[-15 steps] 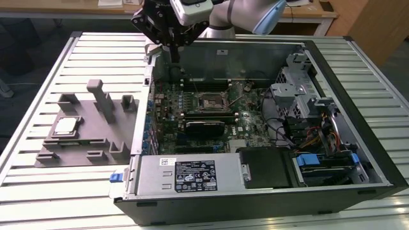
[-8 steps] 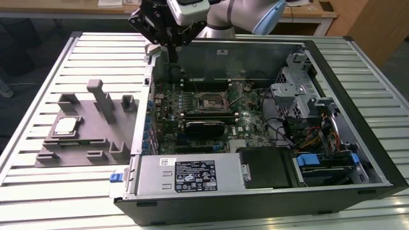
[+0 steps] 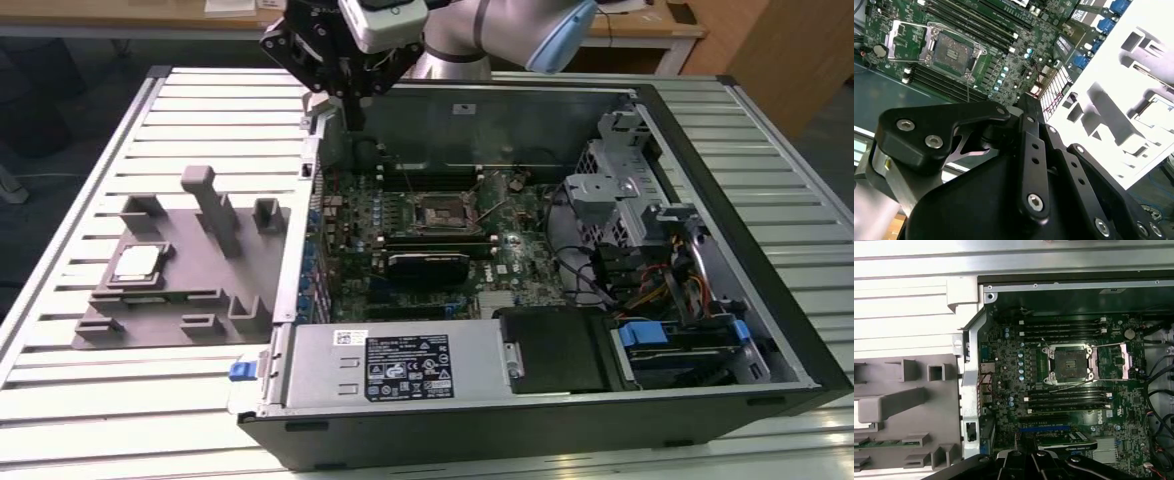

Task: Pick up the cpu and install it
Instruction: 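Reach for the cpu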

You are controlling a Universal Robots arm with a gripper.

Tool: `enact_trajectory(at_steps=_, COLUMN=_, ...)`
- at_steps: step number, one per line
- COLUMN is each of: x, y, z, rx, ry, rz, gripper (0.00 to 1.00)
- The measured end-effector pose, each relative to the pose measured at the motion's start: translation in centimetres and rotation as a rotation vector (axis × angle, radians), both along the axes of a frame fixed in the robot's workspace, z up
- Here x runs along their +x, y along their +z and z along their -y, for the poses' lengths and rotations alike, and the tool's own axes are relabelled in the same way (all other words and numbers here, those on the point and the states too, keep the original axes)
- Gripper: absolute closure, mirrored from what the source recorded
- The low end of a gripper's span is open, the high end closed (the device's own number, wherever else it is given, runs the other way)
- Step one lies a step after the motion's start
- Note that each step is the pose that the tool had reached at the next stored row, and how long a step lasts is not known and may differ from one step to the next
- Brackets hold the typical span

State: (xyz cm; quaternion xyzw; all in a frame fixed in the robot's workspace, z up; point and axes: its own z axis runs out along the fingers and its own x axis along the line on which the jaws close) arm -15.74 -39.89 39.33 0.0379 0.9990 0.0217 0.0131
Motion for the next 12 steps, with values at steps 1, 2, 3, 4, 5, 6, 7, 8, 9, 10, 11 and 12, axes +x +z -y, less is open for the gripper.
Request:
enact_trajectory(at_steps=1, x=-0.1, y=0.00, z=0.00, rx=0.0001, ry=0.000, rz=0.0001, gripper=0.89)
enact_trajectory(at_steps=2, x=-0.2, y=0.00, z=0.00, rx=0.0000, ry=0.000, rz=0.0000, gripper=0.89)
enact_trajectory(at_steps=3, x=-0.2, y=0.00, z=0.00, rx=0.0001, ry=0.000, rz=0.0001, gripper=0.89)
enact_trajectory(at_steps=4, x=-0.3, y=0.00, z=0.00, rx=0.0000, ry=0.000, rz=0.0001, gripper=0.89)
enact_trajectory(at_steps=5, x=-0.4, y=0.00, z=0.00, rx=-0.0001, ry=0.000, rz=0.0000, gripper=0.89)
enact_trajectory(at_steps=6, x=-0.5, y=0.00, z=0.00, rx=0.0000, ry=0.000, rz=0.0000, gripper=0.89)
enact_trajectory(at_steps=7, x=-0.6, y=0.00, z=0.00, rx=0.0001, ry=0.000, rz=0.0001, gripper=0.89)
enact_trajectory(at_steps=8, x=-0.7, y=0.00, z=0.00, rx=0.0000, ry=0.000, rz=0.0000, gripper=0.89)
enact_trajectory(at_steps=9, x=-0.8, y=0.00, z=0.00, rx=0.0000, ry=0.000, rz=0.0000, gripper=0.89)
enact_trajectory(at_steps=10, x=-0.9, y=0.00, z=0.00, rx=0.0000, ry=0.000, rz=0.0001, gripper=0.89)
enact_trajectory(at_steps=11, x=-1.1, y=0.00, z=0.00, rx=0.0000, ry=0.000, rz=0.0000, gripper=0.89)
enact_trajectory(at_steps=12, x=-1.2, y=0.00, z=0.00, rx=0.0000, ry=0.000, rz=0.0000, gripper=0.89)
